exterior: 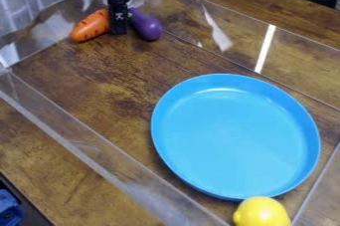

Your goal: Put the carrot on the blue tray

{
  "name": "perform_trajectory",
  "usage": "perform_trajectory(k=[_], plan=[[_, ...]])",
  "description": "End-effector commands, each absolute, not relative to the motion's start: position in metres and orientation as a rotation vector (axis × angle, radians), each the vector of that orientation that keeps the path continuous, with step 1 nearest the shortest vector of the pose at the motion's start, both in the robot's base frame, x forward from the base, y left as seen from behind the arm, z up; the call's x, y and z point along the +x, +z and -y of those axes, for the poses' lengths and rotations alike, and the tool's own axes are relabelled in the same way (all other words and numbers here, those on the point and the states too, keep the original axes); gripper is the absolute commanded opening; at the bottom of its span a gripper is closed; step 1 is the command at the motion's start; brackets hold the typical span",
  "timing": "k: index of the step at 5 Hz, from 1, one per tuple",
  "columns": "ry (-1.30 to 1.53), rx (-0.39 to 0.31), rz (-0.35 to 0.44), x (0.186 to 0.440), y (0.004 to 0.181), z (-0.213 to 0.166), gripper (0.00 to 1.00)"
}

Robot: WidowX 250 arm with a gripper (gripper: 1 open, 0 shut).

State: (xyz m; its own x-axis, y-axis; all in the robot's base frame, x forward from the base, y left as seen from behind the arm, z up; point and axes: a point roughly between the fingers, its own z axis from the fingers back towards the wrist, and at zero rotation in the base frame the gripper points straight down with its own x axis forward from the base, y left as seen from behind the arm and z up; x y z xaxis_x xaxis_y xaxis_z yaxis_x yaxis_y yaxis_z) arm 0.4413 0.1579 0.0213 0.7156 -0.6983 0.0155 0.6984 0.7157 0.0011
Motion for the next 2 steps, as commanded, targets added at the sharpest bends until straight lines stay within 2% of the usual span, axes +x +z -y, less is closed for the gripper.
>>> perform_trajectory(k=[1, 2], plan=[[-0.742, 0.037, 0.041, 0.442, 0.043, -0.162, 0.00], [-0.712, 0.069, 0.044, 0.436, 0.057, -0.161, 0.00]])
